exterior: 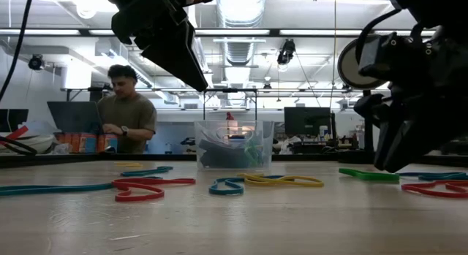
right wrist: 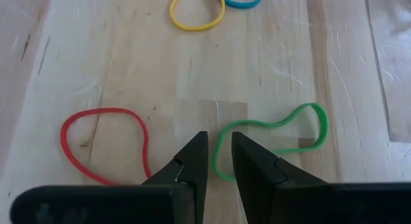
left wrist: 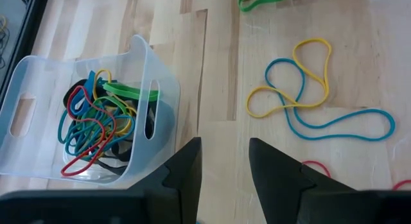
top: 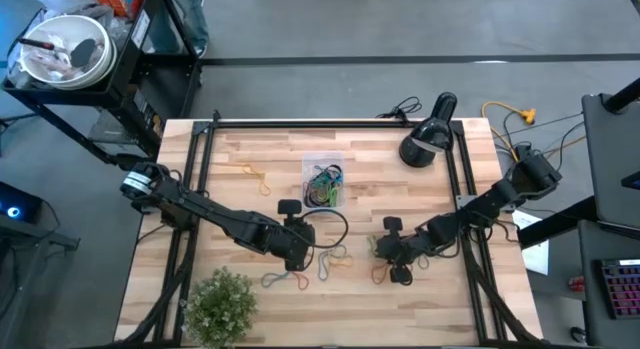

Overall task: Pick and place rubber bands into bin
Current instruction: Put the red rubber band into the transparent bin

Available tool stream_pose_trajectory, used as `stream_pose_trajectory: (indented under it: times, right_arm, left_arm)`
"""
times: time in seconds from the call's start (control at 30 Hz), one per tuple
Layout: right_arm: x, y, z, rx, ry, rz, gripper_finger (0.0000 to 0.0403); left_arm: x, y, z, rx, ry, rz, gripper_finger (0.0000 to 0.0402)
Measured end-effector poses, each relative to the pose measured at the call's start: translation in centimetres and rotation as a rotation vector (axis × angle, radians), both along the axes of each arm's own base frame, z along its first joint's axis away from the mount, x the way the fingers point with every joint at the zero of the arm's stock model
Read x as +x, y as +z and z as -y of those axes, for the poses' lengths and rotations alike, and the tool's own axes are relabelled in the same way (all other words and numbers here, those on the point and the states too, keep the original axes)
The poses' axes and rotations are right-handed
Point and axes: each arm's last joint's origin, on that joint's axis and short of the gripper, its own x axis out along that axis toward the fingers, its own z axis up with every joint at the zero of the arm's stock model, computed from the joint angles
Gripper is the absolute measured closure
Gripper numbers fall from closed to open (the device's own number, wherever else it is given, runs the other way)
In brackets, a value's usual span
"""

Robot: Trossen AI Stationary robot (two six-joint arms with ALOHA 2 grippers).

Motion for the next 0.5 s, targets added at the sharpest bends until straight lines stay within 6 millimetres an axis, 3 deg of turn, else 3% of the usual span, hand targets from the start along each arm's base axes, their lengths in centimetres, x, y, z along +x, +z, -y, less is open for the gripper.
stream_pose_trajectory:
  times: [0.3,0.5]
  right_arm:
    - [-0.18,-0.22,0.08,0.018,-0.027,-0.009,0.0339]
    - [-0.20,-0.26,0.09,0.024,-0.034,-0.008,0.0340]
  left_arm:
    - [0.02,0.01,0.02,-0.017,0.011,0.006,0.0288]
    - [-0.11,-0.37,0.47,-0.193,-0.035,-0.037,0.0288]
